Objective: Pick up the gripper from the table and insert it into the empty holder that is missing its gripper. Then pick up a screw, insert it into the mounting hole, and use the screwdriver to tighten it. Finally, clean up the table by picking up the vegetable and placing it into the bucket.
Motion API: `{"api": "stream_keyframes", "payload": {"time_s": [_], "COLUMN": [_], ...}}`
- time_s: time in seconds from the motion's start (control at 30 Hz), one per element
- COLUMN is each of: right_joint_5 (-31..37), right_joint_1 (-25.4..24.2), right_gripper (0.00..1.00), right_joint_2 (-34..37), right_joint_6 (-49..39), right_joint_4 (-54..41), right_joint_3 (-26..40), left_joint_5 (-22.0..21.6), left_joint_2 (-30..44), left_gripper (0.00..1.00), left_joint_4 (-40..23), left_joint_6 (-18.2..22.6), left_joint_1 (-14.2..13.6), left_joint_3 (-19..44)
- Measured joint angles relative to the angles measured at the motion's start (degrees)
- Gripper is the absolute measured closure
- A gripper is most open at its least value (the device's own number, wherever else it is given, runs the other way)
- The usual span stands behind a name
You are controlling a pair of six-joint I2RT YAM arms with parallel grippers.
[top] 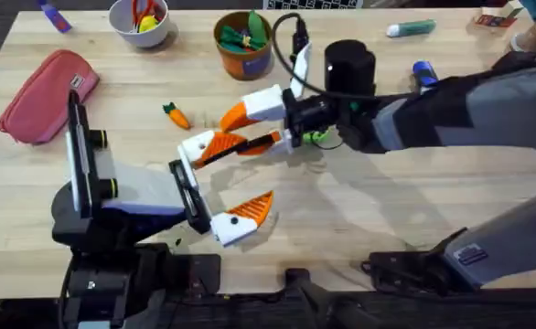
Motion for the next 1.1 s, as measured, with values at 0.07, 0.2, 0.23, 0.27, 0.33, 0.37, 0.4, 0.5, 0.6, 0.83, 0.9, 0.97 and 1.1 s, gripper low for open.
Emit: {"api": "stream_keyframes", "payload": {"time_s": [0.07, 0.2, 0.23, 0.27, 0.33, 0.37, 0.4, 0.5, 0.6, 0.83, 0.9, 0.97, 1.1], "right_joint_5": [0.3, 1.6, 2.0, 2.6, 3.9, 4.9, 5.9, 10.3, 18.0, 44.2, 50.9, 56.1, 63.5], "right_joint_1": [-1.5, -5.3, -6.3, -7.4, -9.3, -10.3, -10.9, -12.8, -13.9, -10.5, -8.2, -6.1, -2.1], "right_gripper": [0.098, 0.096, 0.096, 0.096, 0.096, 0.096, 0.096, 0.096, 0.096, 0.101, 0.125, 0.154, 0.22], "right_joint_2": [-1.9, -9.0, -10.7, -12.6, -15.9, -17.5, -18.7, -21.6, -22.7, -22.4, -21.6, -20.3, -15.2], "right_joint_6": [-2.0, -8.6, -10.6, -13.0, -18.2, -21.3, -23.8, -32.8, -42.5, -57.5, -60.5, -63.1, -67.4], "right_joint_4": [-3.8, -16.8, -20.1, -25.2, -35.2, -40.8, -45.5, -62.1, -79.1, -99.0, -101.7, -103.4, -105.8], "right_joint_3": [0.0, 0.3, 0.5, 1.1, 2.7, 3.7, 4.9, 9.9, 16.8, 31.0, 33.8, 35.9, 38.7], "left_joint_5": [0.0, 0.0, 0.0, 0.0, 0.0, 0.0, 0.0, 0.0, 0.0, 0.0, 0.0, 0.0, 0.0], "left_joint_2": [0.0, 0.0, 0.0, 0.0, 0.0, 0.0, 0.0, 0.0, 0.0, 0.0, 0.0, 0.0, 0.0], "left_gripper": [0.015, 0.015, 0.015, 0.015, 0.015, 0.015, 0.015, 0.015, 0.015, 0.016, 0.015, 0.016, 0.015], "left_joint_4": [0.0, 0.0, 0.0, 0.0, 0.0, 0.0, 0.0, 0.0, 0.0, 0.0, 0.0, 0.0, 0.0], "left_joint_6": [0.0, 0.0, 0.0, 0.0, 0.1, 0.1, 0.2, 0.2, 0.2, 0.2, 0.2, 0.2, 0.2], "left_joint_1": [0.0, 0.0, 0.0, 0.0, 0.0, 0.0, 0.0, 0.0, 0.0, 0.0, 0.0, 0.0, 0.0], "left_joint_3": [0.0, 0.0, 0.0, 0.0, 0.0, 0.0, 0.0, 0.0, 0.0, 0.0, 0.0, 0.0, 0.0]}}
